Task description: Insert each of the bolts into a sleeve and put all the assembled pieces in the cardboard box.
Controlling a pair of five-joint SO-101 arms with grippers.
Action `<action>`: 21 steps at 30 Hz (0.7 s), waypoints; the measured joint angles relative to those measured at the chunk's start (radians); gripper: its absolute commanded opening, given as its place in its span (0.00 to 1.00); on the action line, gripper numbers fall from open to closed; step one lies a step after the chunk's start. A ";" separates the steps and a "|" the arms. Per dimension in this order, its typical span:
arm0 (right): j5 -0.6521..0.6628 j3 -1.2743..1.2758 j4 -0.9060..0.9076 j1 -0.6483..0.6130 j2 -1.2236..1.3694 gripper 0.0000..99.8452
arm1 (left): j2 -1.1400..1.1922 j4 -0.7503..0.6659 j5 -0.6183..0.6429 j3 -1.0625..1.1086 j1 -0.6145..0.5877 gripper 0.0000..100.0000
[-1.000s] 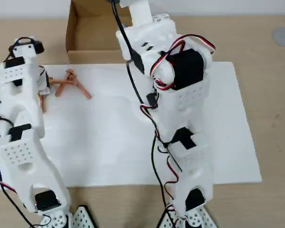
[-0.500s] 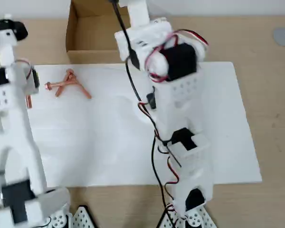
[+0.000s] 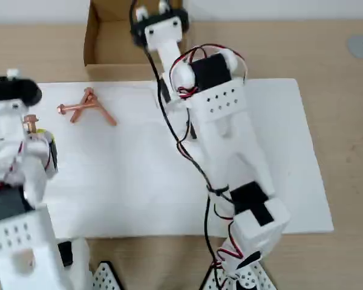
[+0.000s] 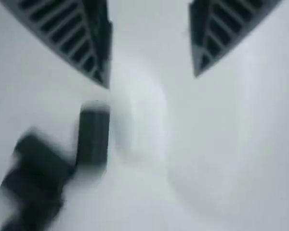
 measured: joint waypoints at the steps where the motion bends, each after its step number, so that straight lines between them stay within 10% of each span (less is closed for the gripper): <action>1: 0.000 0.040 0.000 0.000 0.000 0.15 | -0.049 -0.006 0.000 0.026 0.000 0.01; 21: 0.098 0.394 -0.189 0.138 0.034 0.15 | -0.736 -0.055 0.000 0.287 -0.002 0.01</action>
